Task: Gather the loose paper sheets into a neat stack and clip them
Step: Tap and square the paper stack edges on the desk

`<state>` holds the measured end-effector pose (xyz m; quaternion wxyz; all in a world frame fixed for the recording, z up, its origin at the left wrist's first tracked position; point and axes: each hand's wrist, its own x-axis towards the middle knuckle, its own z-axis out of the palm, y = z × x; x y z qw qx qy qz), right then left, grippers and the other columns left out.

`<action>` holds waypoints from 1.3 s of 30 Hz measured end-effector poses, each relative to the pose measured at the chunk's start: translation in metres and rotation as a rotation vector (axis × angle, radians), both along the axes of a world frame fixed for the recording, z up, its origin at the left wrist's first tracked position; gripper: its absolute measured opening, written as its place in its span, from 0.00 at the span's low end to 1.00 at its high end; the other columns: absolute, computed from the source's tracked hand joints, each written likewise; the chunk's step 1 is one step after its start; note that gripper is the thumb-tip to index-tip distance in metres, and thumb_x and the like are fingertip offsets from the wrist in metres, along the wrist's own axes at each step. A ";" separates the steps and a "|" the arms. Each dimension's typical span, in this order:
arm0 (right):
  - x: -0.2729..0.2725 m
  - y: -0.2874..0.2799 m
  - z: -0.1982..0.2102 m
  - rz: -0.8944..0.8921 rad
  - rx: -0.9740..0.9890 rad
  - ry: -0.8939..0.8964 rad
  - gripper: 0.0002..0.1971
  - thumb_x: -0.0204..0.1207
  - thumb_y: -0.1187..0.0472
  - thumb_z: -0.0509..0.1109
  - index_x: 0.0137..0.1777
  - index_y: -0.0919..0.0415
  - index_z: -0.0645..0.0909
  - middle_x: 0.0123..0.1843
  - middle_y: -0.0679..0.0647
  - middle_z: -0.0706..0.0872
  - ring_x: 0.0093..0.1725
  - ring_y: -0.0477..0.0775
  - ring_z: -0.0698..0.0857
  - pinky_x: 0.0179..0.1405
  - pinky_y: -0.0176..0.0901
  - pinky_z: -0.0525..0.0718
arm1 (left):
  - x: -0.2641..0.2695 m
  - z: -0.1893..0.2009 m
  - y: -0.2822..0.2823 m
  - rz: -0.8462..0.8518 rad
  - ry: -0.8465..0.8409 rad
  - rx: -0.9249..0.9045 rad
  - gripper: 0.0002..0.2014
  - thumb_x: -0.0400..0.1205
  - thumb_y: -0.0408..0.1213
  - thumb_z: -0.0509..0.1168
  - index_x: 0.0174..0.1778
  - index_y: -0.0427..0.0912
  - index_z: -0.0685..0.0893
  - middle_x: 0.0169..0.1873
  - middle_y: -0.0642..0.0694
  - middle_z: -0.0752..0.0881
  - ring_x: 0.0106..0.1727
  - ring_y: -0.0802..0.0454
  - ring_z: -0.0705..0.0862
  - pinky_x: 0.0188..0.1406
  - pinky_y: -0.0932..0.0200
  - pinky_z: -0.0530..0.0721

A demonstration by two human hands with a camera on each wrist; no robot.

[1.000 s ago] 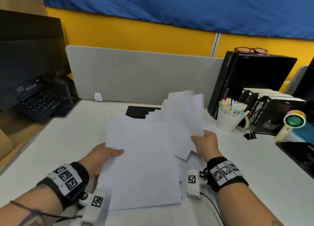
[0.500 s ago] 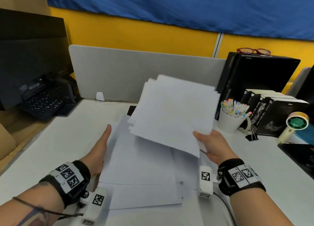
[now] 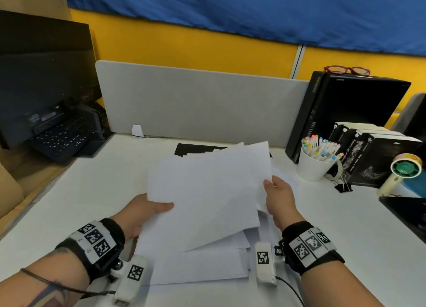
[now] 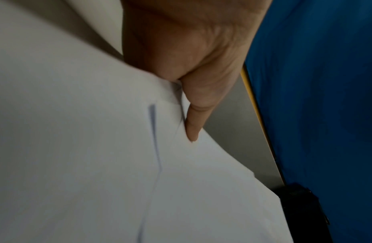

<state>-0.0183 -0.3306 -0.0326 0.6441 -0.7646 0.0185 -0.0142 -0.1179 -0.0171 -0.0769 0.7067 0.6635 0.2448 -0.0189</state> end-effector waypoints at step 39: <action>0.080 -0.012 0.035 0.297 -0.738 0.122 0.15 0.79 0.55 0.76 0.60 0.63 0.87 0.55 0.55 0.88 0.55 0.58 0.88 0.50 0.48 0.88 | 0.003 -0.004 0.004 0.038 0.013 0.000 0.14 0.82 0.31 0.76 0.63 0.34 0.88 0.51 0.37 0.95 0.56 0.33 0.92 0.59 0.40 0.88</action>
